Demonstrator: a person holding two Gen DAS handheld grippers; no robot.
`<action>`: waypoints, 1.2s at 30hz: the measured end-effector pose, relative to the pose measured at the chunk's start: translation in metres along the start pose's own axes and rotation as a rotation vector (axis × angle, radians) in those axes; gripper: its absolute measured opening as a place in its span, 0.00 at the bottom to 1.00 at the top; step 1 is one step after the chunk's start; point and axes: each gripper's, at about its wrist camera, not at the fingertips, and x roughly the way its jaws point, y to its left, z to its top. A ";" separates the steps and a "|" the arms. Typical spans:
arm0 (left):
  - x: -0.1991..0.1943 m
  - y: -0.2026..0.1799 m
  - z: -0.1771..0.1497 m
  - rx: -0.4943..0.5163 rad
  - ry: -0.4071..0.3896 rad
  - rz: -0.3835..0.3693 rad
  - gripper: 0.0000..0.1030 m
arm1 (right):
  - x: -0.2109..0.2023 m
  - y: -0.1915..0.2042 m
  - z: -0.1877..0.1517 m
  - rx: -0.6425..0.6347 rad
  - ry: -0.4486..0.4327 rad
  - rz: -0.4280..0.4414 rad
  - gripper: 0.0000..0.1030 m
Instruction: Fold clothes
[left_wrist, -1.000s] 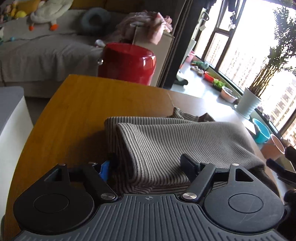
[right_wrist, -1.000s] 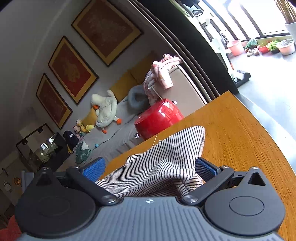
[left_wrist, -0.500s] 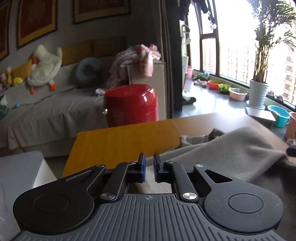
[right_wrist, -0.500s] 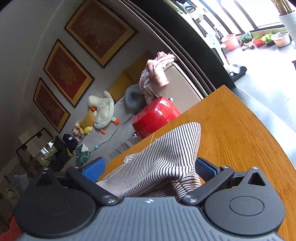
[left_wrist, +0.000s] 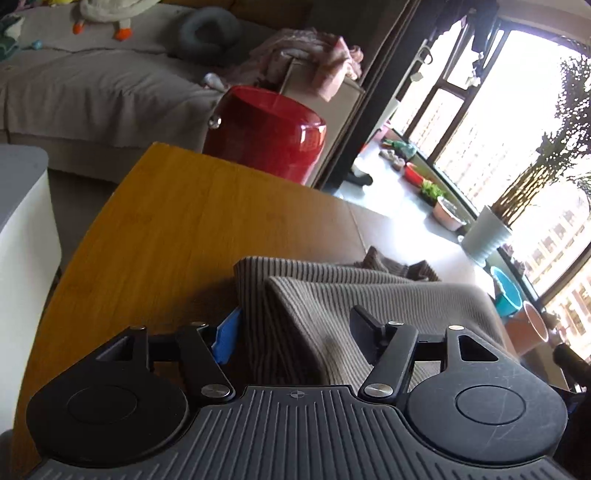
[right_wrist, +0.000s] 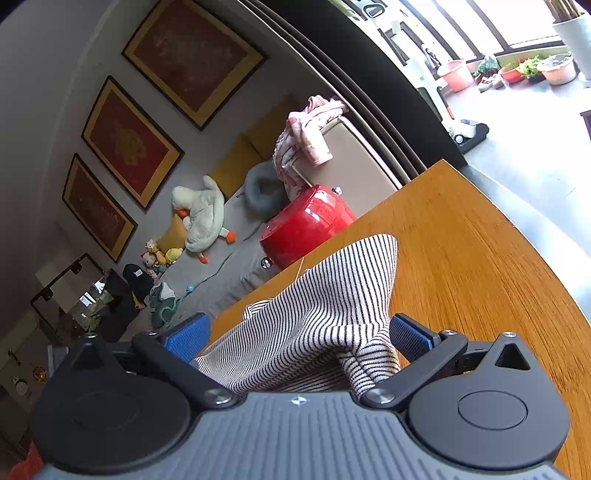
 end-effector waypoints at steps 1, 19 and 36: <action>0.005 -0.001 -0.002 0.006 0.015 0.013 0.46 | 0.000 -0.001 0.000 0.006 0.002 0.000 1.00; -0.026 -0.056 -0.007 0.384 -0.246 0.160 0.15 | 0.000 -0.007 0.000 0.035 0.003 -0.005 1.00; -0.011 -0.057 -0.010 0.399 -0.176 0.157 0.05 | 0.002 -0.011 0.000 0.060 0.012 -0.012 1.00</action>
